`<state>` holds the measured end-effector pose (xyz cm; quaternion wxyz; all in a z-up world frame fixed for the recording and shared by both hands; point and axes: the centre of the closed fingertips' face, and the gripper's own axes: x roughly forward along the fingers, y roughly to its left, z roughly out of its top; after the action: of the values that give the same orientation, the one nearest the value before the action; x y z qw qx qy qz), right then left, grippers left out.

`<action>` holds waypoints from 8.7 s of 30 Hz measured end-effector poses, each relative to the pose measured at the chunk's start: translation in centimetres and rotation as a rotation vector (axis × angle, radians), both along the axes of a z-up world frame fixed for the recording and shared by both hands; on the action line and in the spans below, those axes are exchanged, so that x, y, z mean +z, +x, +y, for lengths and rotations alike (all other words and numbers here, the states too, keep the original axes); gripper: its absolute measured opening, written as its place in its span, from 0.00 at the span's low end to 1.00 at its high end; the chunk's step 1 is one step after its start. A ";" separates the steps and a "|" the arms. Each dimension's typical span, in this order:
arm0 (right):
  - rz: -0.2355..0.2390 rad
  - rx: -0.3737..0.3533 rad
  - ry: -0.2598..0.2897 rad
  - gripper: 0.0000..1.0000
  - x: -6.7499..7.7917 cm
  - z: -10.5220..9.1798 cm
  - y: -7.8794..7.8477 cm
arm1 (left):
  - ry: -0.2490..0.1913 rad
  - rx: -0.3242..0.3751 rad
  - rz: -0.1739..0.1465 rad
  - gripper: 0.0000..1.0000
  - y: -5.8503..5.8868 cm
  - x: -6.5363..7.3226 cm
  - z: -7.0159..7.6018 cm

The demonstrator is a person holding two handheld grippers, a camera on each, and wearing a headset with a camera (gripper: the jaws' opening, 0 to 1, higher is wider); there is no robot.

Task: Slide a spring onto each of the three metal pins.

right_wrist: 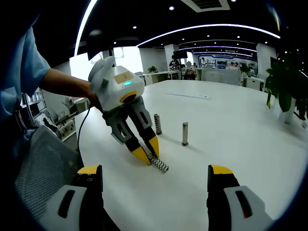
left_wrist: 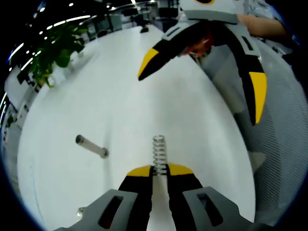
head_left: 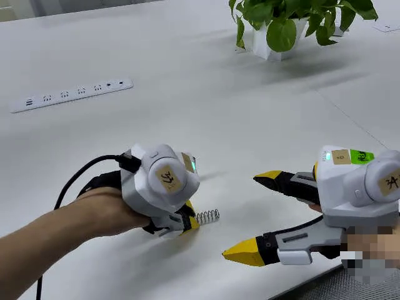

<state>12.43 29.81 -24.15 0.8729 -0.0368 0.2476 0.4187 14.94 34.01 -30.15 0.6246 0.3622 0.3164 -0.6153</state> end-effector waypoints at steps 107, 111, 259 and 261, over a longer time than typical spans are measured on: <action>0.182 0.535 -0.070 0.12 1.3 6.9 -3.8 | -0.422 0.189 -0.017 0.10 -6.5 5.7 3.9; 0.166 0.538 -0.086 0.12 1.6 7.1 -4.1 | -0.418 0.194 -0.011 0.10 -6.5 5.7 3.8; -0.039 0.821 -0.782 0.12 4.0 4.2 8.1 | -0.500 0.823 -0.072 1.00 -2.5 4.5 15.1; -0.041 0.821 -0.799 0.12 4.0 4.0 8.6 | -0.501 0.824 -0.069 1.00 -2.5 4.5 15.1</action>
<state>20.99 33.82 -20.10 0.5618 -0.4652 0.3348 0.5966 12.47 49.13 -25.67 0.8945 0.0654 0.2549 -0.3613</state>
